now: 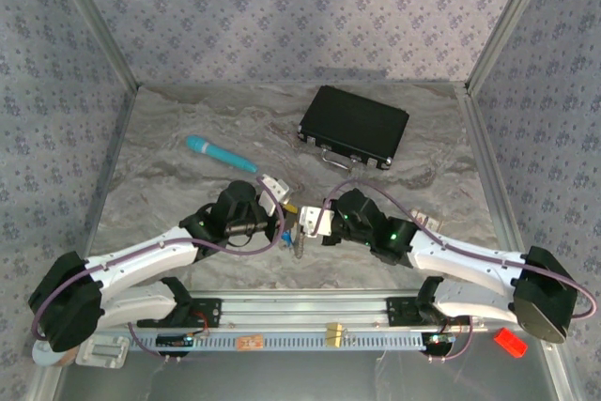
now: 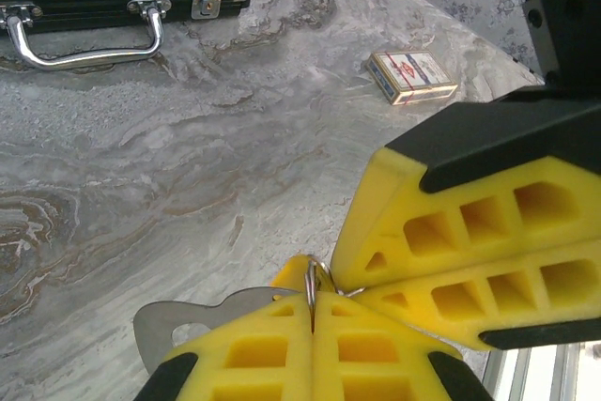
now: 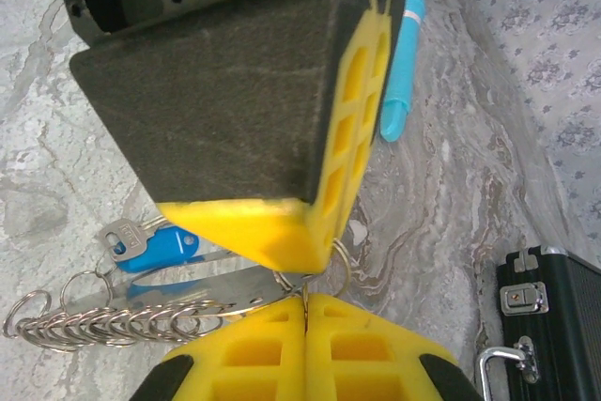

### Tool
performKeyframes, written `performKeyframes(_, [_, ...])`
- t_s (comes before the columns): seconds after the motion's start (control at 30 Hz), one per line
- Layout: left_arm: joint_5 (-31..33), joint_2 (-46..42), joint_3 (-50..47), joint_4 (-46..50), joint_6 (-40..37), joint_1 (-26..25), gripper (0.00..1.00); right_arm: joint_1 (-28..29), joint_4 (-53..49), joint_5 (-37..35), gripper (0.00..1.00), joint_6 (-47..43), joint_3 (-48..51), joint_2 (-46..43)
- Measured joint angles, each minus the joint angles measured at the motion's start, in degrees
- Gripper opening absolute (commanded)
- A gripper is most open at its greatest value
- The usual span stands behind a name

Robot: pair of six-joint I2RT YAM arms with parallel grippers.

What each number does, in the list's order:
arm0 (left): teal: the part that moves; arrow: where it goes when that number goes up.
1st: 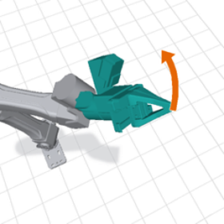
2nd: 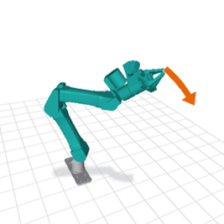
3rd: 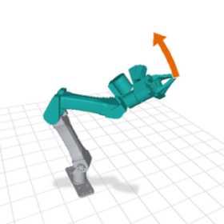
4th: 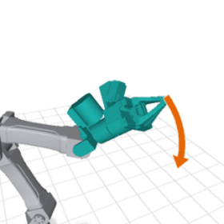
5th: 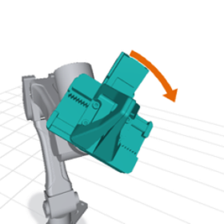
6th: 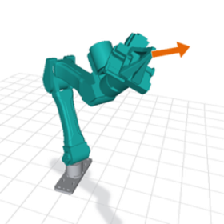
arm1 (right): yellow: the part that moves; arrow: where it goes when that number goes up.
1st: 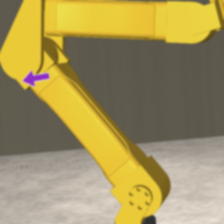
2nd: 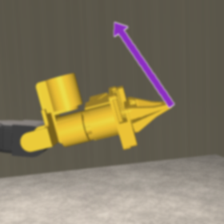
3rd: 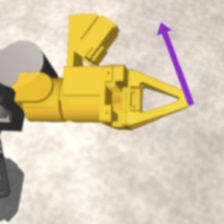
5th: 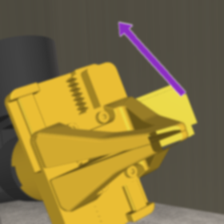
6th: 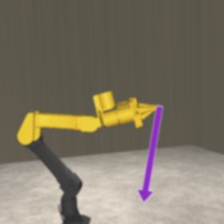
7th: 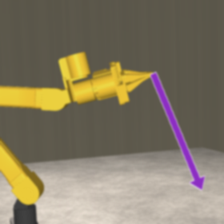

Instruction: Put the keys on the keyring

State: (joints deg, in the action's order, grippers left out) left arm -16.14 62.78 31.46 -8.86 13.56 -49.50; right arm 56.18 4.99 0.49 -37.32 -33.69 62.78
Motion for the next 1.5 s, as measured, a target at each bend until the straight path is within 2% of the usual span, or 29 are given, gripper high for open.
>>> performKeyframes(0.2, [0.13, -0.11, 0.0, -0.13, 0.04, 0.02, 0.0, 0.0, -0.02, -0.02, 0.0, -0.02, 0.02, 0.11])
performKeyframes(0.43, [0.09, -0.11, 0.0, -0.2, 0.09, 0.02, 0.0, -0.33, 1.79, -0.44, 0.0, -0.02, 0.9, -4.42])
performKeyframes(0.8, [0.07, -0.11, 0.02, -0.31, 0.9, 0.28, 0.0, -0.31, 2.58, -3.98, 0.0, -0.04, 0.87, -1.33])
performKeyframes(1.5, [0.04, -0.11, 0.02, -0.33, 1.11, 0.55, 0.0, -0.04, 2.58, -3.26, 0.0, -0.02, 0.87, -0.31])
